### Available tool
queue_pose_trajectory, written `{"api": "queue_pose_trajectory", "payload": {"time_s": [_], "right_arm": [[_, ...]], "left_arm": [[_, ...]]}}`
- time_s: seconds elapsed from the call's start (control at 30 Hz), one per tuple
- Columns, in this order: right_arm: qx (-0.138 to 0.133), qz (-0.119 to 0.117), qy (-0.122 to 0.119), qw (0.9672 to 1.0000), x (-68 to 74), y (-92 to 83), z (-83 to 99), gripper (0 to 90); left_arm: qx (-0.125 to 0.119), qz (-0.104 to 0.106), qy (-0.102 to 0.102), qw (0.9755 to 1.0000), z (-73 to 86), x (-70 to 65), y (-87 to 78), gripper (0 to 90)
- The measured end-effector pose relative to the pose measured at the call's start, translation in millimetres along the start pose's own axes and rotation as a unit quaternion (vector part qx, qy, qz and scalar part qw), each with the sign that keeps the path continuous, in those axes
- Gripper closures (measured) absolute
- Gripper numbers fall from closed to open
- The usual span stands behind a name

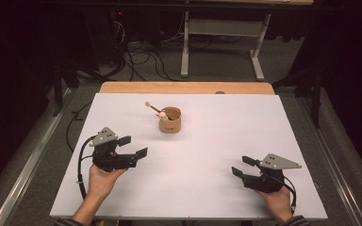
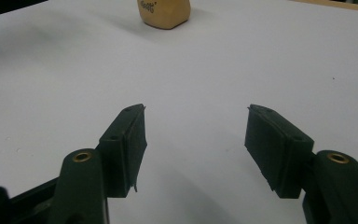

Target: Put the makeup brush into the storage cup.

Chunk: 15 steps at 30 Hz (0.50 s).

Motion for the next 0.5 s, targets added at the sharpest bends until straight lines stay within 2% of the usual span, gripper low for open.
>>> {"api": "queue_pose_trajectory", "payload": {"time_s": [0.5], "right_arm": [[0.0,0.0,0.0,1.0,0.1,0.1,0.1,40.2]], "left_arm": [[0.008,0.003,0.003,1.0,7.1,-3.3,5.9,19.9]]}}
Point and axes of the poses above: each handheld gripper's, and its own axes: y roughly forward along the jaws, z roughly out of its underside, x roughly to its left, the point moved 5 cm from there along y, roughly forward along the jaws, and after that the axes turned 5 degrees about x, right-handed, at the moved point
